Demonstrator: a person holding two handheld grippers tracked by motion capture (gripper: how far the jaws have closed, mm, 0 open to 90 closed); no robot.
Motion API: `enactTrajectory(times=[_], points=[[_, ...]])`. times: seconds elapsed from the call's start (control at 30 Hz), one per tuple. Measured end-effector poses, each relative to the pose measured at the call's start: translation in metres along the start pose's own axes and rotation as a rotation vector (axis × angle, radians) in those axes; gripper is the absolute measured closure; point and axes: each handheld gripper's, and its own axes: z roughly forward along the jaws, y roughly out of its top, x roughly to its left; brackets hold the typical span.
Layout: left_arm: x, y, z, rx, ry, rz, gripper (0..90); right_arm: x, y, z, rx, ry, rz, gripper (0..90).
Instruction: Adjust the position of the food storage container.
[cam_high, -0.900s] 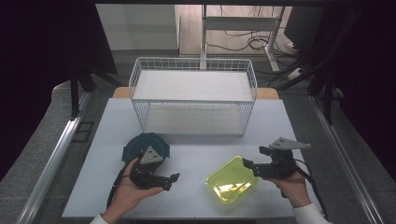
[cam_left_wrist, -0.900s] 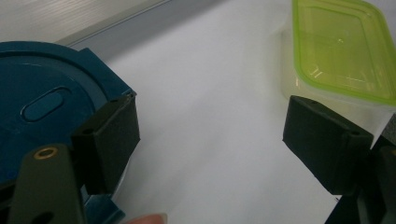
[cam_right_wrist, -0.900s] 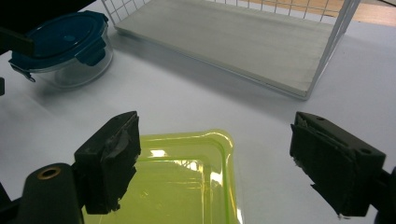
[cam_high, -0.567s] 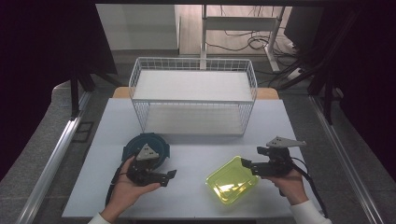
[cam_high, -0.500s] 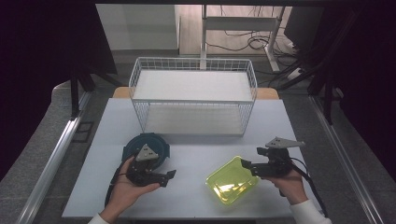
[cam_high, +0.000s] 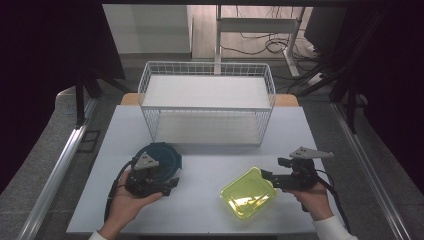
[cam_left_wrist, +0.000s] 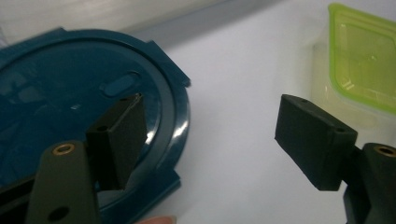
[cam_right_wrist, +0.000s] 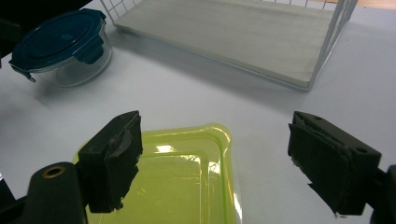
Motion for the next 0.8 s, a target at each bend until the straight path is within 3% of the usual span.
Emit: enactTrajectory(times=[0.53, 0.7, 0.8], points=[[0.048, 0.003, -0.025, -0.006, 0.065, -0.067, 35.1, -0.001, -0.006, 0.000, 0.028, -0.039, 0.000, 17.9], [0.064, 0.000, -0.035, -0.009, 0.095, -0.095, 45.2, -0.001, -0.007, -0.002, 0.029, -0.060, 0.000, 17.9], [0.070, -0.001, -0.037, -0.006, 0.091, -0.106, 55.0, 0.000, -0.007, -0.002, 0.030, -0.060, -0.001, 17.9]])
